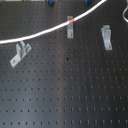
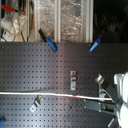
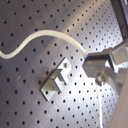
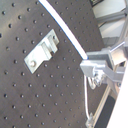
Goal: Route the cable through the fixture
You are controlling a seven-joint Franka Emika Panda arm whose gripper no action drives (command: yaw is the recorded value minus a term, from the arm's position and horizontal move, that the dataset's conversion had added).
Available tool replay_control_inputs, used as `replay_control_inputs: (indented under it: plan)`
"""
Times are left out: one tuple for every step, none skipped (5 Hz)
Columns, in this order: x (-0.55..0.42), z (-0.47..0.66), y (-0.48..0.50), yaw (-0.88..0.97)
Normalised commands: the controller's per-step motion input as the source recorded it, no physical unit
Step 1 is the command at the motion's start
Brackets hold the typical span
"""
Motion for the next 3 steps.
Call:
replay_control_inputs:
  plan:
    - [0.0,0.03,-0.001,0.0]
    - [-0.32,0.23,0.057,0.11]
    - [-0.673,0.18,-0.051,0.4]
